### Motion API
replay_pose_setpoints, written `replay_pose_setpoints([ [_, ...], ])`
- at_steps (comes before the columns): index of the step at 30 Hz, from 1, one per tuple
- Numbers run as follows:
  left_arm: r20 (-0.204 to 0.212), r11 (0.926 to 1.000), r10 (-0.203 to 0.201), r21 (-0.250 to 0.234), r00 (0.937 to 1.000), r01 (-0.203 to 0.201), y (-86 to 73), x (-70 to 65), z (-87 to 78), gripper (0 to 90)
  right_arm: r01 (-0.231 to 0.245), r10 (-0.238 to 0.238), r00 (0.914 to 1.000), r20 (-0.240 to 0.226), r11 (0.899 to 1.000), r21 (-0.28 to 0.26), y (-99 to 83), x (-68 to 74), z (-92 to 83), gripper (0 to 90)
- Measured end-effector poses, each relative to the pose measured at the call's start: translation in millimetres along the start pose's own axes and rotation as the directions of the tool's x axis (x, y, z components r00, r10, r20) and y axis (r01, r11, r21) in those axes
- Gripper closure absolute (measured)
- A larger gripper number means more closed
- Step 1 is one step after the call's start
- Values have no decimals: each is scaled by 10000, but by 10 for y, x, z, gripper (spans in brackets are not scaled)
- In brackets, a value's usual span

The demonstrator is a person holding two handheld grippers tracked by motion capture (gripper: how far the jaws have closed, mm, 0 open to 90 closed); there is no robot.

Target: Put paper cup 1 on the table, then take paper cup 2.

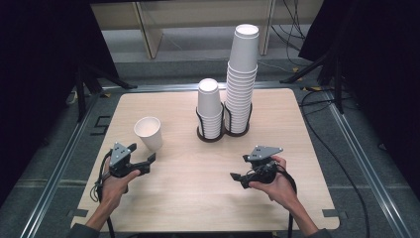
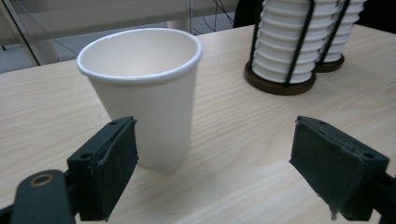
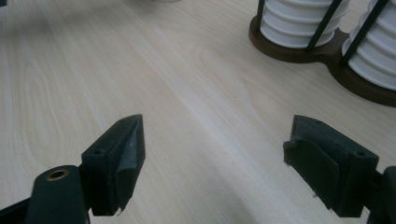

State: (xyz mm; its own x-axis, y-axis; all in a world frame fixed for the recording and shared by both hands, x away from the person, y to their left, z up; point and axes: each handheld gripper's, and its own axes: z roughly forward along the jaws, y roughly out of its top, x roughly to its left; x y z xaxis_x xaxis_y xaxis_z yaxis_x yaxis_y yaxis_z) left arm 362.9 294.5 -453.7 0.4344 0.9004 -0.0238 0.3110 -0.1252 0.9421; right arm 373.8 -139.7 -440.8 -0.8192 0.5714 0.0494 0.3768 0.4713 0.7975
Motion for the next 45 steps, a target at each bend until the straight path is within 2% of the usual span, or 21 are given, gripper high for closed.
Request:
replay_pose_setpoints([
  [4,306,9998,-128,-115,9995,131,-7,-153,-85,142,-354,354,9994,12,9993,-117,-9,-42,-8,199],
  [9,535,9999,-143,27,9985,142,-20,-308,-175,143,-717,739,9966,369,9957,-579,-8,-128,-69,197],
  [10,687,9998,-87,-149,9976,98,-31,-329,-177,143,-990,1014,9944,307,9926,-702,-8,-141,-84,196],
  [11,689,10000,-51,-37,9976,53,-33,-355,-203,143,-1110,1125,9936,133,9902,-847,-12,-165,-90,195],
  [12,809,9999,-77,-132,9967,88,-44,-378,-207,143,-1259,1292,9909,371,9888,-803,-17,-170,-112,193],
  [13,845,10000,-79,-29,9964,81,-51,-407,-230,143,-1088,1129,9925,467,9907,-819,-18,-201,-121,190],
  [15,972,9999,-102,-101,9952,112,-68,-442,-245,143,-1296,1350,9892,576,9876,-889,-14,-222,-143,188],
  [19,1186,10000,-47,-51,9929,53,-106,-517,-287,143,-1206,1298,9887,755,9859,-1156,26,-285,-193,184],
  [20,1172,10000,-25,65,9931,18,-107,-541,-310,143,-1388,1478,9865,707,9833,-1179,38,-289,-204,182],
  [22,1273,10000,10,-75,9919,-1,-116,-562,-316,143,-1373,1503,9843,930,9815,-1336,57,-324,-234,181],
  [25,1233,9999,84,83,9923,-95,-127,-598,-351,143,-1347,1482,9843,964,9818,-1336,75,-361,-239,179],
  [26,1225,9998,157,110,9923,-172,-131,-605,-358,143,-1604,1741,9802,941,9774,-1374,81,-354,-237,179],
  [27,1227,9999,46,90,9924,-57,-139,-615,-363,143,-1338,1498,9830,1061,9804,-1444,92,-387,-241,178],
  [30,1223,9999,13,116,9925,-28,-148,-621,-372,143,-1526,1681,9811,962,9768,-1505,142,-408,-271,175],
  [33,1281,9999,2,166,9918,-24,-162,-621,-375,143,-1245,1456,9828,1132,9766,-1751,235,-451,-330,171],
  [34,1358,10000,-62,50,9907,56,-173,-627,-362,143,-1536,1742,9798,986,9701,-1881,260,-442,-335,169],
  [35,1372,10000,-34,91,9905,21,-179,-633,-362,143,-1293,1524,9824,1076,9720,-1960,294,-473,-357,167],
  [37,1438,9996,86,244,9896,-123,-194,-652,-357,142,-1454,1731,9787,1102,9639,-2230,367,-490,-394,164],
  [38,1449,9996,50,268,9894,-90,-199,-665,-351,143,-1280,1578,9802,1196,9658,-2253,419,-527,-419,161],
  [39,1574,9997,155,174,9874,-185,-210,-667,-331,143,-1407,1711,9786,1146,9619,-2344,452,-533,-428,161],
  [45,1662,9990,223,350,9858,-285,-215,-689,-316,143,-1148,1600,9779,1346,9490,-2937,735,-647,-552,159],
])
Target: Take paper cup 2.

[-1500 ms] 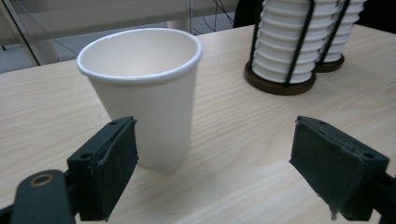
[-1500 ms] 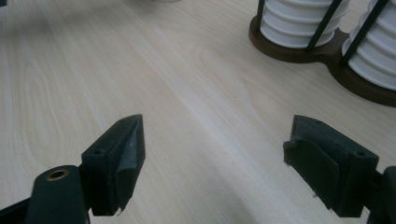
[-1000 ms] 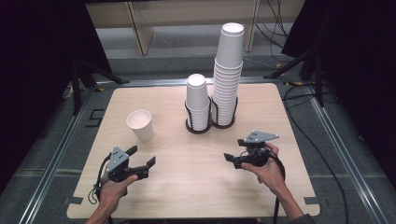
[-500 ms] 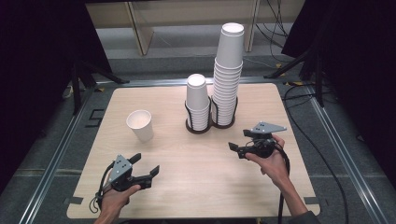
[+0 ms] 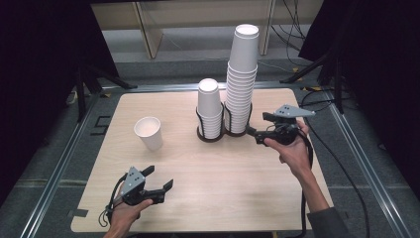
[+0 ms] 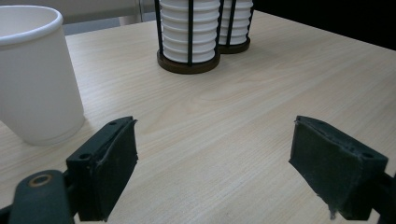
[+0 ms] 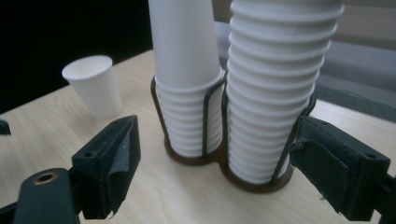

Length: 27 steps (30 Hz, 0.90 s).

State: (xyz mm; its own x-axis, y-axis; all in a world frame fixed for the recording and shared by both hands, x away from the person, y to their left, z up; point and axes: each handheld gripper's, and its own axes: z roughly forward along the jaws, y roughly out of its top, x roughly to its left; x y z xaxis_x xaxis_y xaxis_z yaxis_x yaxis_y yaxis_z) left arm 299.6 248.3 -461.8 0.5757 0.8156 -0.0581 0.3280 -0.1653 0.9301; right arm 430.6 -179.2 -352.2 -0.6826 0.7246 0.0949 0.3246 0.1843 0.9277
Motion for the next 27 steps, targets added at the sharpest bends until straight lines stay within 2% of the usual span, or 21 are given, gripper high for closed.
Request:
replay_pose_setpoints([
  [1,76,9999,-14,-147,10000,15,-10,12,13,143,-74,74,10000,-26,10000,-23,60,-11,-13,158],
  [2,37,9999,-40,-107,10000,40,-12,13,9,143,-70,69,10000,-65,9997,-240,131,-30,-14,157],
  [6,22,9998,-65,-161,10000,65,-9,28,8,143,-231,228,9997,-56,9982,-554,338,-102,-30,156],
  [8,-19,10000,-64,-51,10000,64,-8,29,1,143,-187,189,9998,11,9970,-752,445,-140,-32,156],
  [9,62,9998,-79,-191,9999,80,-16,33,20,143,-135,143,9999,92,9965,-825,500,-161,-34,156],
  [11,-30,10000,-46,42,10000,46,-13,29,11,143,-18,34,9998,186,9963,-858,625,-196,-32,155],
  [12,-24,10000,-28,73,10000,29,-13,28,10,143,-114,127,9998,157,9964,-842,664,-200,-29,155],
  [14,104,9999,-67,-144,9999,68,-20,27,25,143,9,18,9997,246,9938,-1112,778,-248,-15,155],
  [16,-2,10000,-29,57,10000,29,-13,27,10,143,-158,185,9996,228,9936,-1116,854,-267,2,154],
  [18,-3,10000,-29,86,10000,29,-13,29,10,143,23,27,9992,408,9925,-1224,940,-300,33,154],
  [19,19,10000,-47,60,10000,47,-15,29,12,143,-114,154,9993,331,9930,-1172,964,-300,47,155],
  [20,29,10000,-62,72,10000,62,-16,28,12,143,101,-55,9993,368,9918,-1275,999,-319,73,155],
  [22,114,10000,-62,-35,9999,63,-20,25,24,143,24,30,9991,419,9918,-1279,1040,-321,105,154],
  [23,83,10000,-36,65,10000,36,-16,20,17,143,-49,97,9993,366,9916,-1294,1063,-323,124,154],
  [25,102,10000,-71,39,9999,71,-15,12,22,143,116,-52,9988,488,9912,-1320,1113,-330,151,154],
  [26,127,10000,-27,18,9999,27,-17,14,24,143,-10,66,9990,444,9921,-1253,1135,-322,172,154],
  [27,93,9999,-10,122,10000,9,-14,13,17,143,80,-8,9983,582,9923,-1234,1158,-325,183,154],
])
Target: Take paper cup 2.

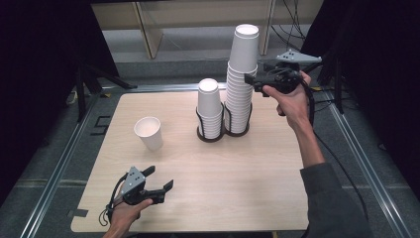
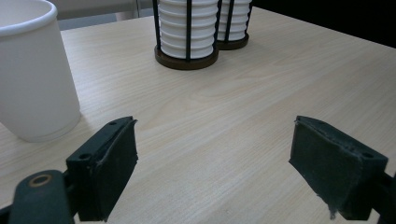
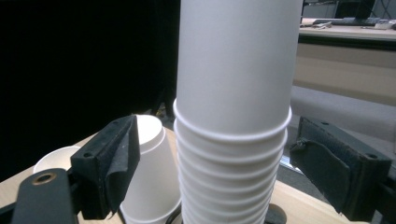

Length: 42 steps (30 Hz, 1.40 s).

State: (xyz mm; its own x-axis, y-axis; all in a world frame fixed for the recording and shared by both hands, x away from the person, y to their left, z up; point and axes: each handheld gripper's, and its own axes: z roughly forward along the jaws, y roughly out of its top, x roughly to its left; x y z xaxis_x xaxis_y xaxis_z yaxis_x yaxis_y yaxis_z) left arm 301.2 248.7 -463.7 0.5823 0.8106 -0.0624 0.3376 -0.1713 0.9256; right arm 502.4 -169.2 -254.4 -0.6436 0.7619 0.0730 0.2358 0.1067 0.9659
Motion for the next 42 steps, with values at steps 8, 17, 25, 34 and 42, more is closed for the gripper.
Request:
replay_pose_setpoints([
  [8,46,10000,-3,-1,10000,3,2,-3,-1,143,24,-24,9999,154,10000,-4,156,-16,123,152],
  [17,99,10000,14,-38,9999,-14,2,-4,1,143,137,-137,9996,231,9999,16,257,-25,275,152],
  [25,165,9999,-118,-124,9998,120,2,-19,3,143,72,-69,9993,365,10000,-68,299,-62,406,145],
  [34,249,9998,-120,-181,9996,124,2,-17,5,143,-8,7,9990,451,10000,19,346,-75,579,123],
  [42,235,9998,-112,-155,9997,116,4,-8,-10,143,-113,109,9986,515,9999,86,362,-87,677,136],
])
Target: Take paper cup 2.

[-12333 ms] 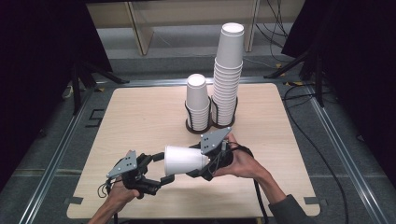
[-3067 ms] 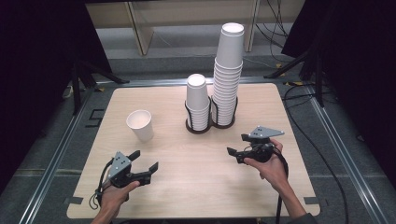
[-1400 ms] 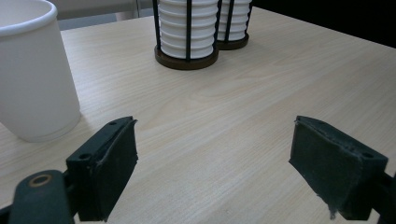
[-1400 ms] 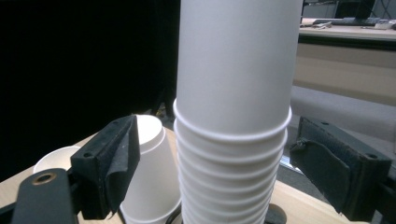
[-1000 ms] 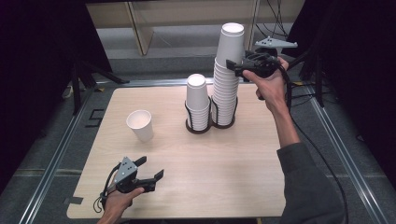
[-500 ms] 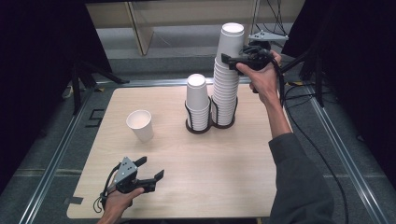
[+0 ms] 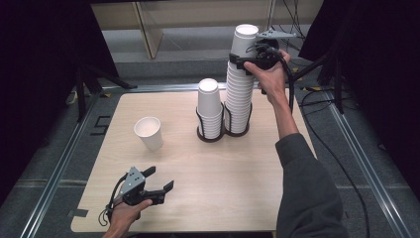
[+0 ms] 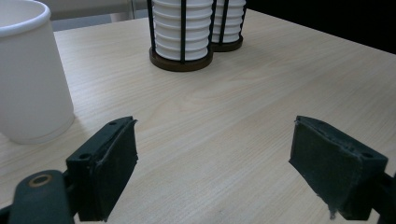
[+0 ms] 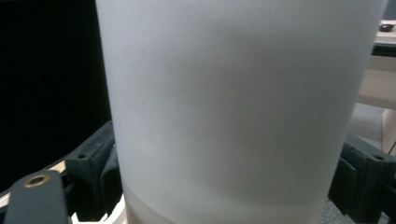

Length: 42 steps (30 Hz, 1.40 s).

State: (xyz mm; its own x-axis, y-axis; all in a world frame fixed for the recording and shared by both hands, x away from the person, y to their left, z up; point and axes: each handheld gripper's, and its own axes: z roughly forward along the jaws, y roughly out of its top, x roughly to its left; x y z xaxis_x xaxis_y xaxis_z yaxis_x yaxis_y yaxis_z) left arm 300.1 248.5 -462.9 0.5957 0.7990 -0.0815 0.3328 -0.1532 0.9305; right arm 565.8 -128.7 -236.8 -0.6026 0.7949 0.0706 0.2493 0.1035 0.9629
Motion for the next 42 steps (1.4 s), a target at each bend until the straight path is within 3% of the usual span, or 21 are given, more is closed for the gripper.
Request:
replay_pose_setpoints([
  [8,19,10000,32,-45,10000,-32,0,16,-1,143,32,-34,9999,95,9998,194,36,19,-15,152],
  [16,29,9999,63,-107,10000,-63,-1,18,1,143,-140,145,9999,83,9983,-574,173,39,-115,170],
  [21,-42,9999,120,65,9999,-120,7,13,-15,143,126,-99,9996,280,9953,-959,307,52,-216,172],
  [28,28,10000,70,-28,10000,-70,1,14,-3,143,102,-40,9994,342,9834,-1810,587,76,-430,175],
  [33,38,10000,34,-54,10000,-34,-1,10,0,143,-44,118,9995,282,9690,-2472,776,88,-628,175],
  [34,40,10000,31,-58,10000,-31,-1,9,1,143,106,-5,9992,394,9663,-2572,811,83,-682,175],
  [38,-2,10000,8,-7,10000,-8,0,1,-2,143,159,-42,9989,461,9664,-2567,829,73,-838,176],
  [42,-22,10000,44,29,10000,-44,-1,2,-1,143,211,-79,9984,555,9703,-2410,717,10,-992,176],
])
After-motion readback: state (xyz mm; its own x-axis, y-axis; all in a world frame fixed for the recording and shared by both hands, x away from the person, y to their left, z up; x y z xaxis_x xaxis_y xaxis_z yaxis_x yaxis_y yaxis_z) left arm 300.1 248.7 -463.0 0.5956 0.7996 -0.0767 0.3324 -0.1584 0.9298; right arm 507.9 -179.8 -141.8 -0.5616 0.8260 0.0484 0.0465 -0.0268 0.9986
